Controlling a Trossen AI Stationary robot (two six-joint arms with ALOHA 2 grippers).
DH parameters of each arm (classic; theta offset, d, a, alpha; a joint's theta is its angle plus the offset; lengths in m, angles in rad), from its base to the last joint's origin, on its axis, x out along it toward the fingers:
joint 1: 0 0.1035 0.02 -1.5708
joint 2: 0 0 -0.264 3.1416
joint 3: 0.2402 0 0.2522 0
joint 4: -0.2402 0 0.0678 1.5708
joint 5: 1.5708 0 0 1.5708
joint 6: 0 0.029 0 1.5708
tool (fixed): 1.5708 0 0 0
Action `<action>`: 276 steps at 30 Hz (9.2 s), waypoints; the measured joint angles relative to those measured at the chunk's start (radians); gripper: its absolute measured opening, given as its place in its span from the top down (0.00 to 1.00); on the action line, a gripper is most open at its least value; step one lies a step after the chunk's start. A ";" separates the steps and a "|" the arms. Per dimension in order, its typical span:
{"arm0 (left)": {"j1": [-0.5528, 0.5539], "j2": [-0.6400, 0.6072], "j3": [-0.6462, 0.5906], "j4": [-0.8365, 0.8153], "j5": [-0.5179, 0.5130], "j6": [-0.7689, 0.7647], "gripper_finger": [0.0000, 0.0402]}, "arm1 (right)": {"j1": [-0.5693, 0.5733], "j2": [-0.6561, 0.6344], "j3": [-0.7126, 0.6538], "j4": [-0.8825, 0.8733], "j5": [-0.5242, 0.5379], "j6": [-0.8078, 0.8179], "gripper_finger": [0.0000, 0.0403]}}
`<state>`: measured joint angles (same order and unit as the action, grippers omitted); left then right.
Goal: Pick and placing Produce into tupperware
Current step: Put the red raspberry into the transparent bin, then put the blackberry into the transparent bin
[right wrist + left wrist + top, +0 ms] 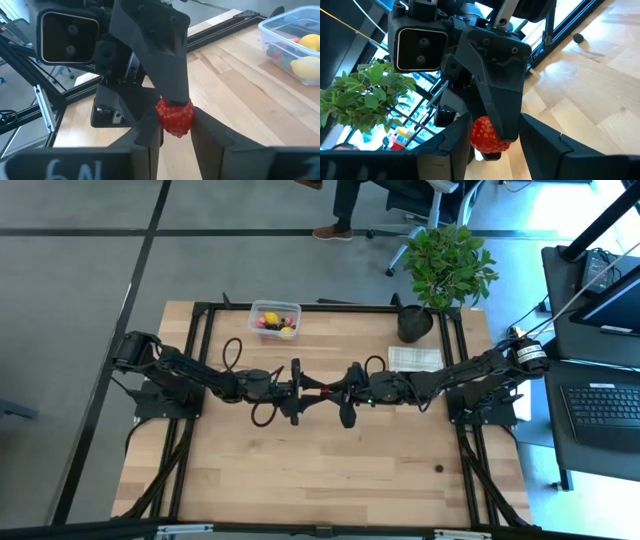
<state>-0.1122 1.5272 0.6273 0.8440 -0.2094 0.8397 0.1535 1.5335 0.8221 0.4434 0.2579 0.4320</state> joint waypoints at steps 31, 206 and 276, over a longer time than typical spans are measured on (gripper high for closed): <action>-0.001 -0.001 -0.002 -0.008 -0.058 0.013 0.77 | -0.001 0.000 -0.002 0.005 0.007 0.013 0.77; 0.564 -0.204 -0.002 -0.523 -0.167 -0.325 0.80 | -0.045 -0.007 0.000 -0.352 -0.093 0.082 0.55; 0.023 -0.183 -0.003 -0.675 0.296 -0.863 0.68 | 0.574 -0.008 0.163 -1.572 -0.508 0.852 0.55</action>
<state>-0.0891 1.3441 0.6247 0.1688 0.0864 -0.0233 0.7276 1.5258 0.9848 -1.1282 -0.2500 1.2838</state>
